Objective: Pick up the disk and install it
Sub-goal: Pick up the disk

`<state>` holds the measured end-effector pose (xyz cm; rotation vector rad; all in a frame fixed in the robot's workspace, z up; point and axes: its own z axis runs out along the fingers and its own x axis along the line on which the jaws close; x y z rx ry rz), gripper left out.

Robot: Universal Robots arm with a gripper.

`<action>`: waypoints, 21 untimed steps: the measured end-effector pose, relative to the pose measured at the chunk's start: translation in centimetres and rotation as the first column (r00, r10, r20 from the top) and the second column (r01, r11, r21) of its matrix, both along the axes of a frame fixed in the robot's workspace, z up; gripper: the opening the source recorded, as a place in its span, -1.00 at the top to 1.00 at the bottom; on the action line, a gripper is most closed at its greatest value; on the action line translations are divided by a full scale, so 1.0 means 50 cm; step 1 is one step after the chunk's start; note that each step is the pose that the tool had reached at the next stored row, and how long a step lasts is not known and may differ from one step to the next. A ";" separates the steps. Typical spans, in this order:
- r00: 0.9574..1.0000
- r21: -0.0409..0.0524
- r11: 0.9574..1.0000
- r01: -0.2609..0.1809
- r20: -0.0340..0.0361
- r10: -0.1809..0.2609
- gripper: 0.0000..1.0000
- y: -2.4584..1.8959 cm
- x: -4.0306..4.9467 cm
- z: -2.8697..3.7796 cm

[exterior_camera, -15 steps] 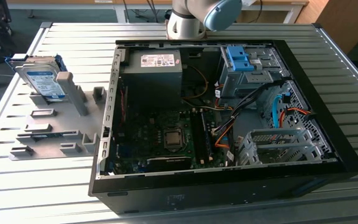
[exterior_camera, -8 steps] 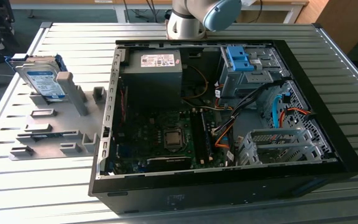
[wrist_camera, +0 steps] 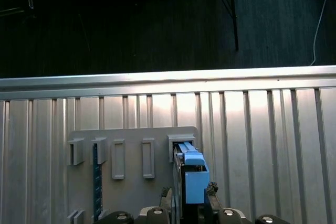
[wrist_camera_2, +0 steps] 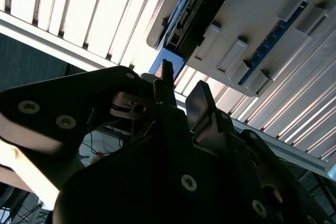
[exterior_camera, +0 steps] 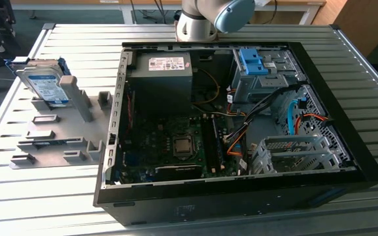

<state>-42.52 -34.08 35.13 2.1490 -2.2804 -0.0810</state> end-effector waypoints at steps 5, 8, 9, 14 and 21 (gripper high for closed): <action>1.000 0.000 1.000 0.000 0.001 0.000 0.25 0.0000 0.000 -0.001; 1.000 0.000 1.000 0.000 0.010 0.000 0.25 0.0001 -0.001 -0.002; 1.000 0.000 1.000 0.000 0.014 0.000 0.25 0.0000 -0.002 -0.003; 1.000 0.000 1.000 -0.007 0.016 0.007 0.25 0.0000 -0.003 -0.008; 0.999 0.000 0.999 -0.045 0.016 0.045 0.25 0.0000 -0.005 -0.012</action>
